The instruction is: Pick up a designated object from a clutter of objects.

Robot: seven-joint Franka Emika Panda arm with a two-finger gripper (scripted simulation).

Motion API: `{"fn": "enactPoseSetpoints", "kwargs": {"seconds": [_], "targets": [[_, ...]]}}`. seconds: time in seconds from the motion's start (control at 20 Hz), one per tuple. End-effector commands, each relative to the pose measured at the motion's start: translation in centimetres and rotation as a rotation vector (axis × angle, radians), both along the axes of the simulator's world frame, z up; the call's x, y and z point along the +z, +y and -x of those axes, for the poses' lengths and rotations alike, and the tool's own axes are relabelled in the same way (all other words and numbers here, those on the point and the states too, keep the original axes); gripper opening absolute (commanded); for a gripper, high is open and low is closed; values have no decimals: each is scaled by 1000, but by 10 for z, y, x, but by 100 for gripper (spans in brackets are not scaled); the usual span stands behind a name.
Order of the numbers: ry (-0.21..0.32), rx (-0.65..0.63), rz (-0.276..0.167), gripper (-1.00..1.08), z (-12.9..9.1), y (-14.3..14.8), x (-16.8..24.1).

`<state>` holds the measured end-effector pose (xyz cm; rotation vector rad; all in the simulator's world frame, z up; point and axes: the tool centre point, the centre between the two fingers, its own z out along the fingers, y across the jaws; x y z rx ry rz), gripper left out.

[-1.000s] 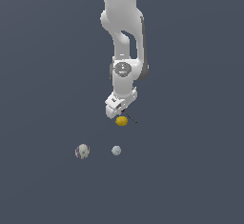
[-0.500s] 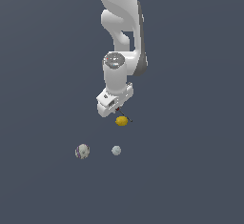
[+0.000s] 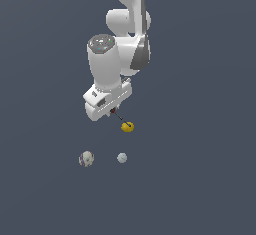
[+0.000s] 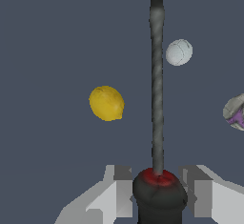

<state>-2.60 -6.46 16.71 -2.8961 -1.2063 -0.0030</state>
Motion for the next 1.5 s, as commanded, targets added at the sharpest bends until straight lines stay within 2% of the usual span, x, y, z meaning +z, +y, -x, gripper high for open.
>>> {"fn": "enactPoseSetpoints", "kwargs": {"seconds": [0.0, 0.65, 1.45], "targets": [[0, 1, 0, -100, -10, -11, 22], [0, 0, 1, -100, -63, -63, 124], [0, -2, 4, -100, -112, -108, 210]]}}
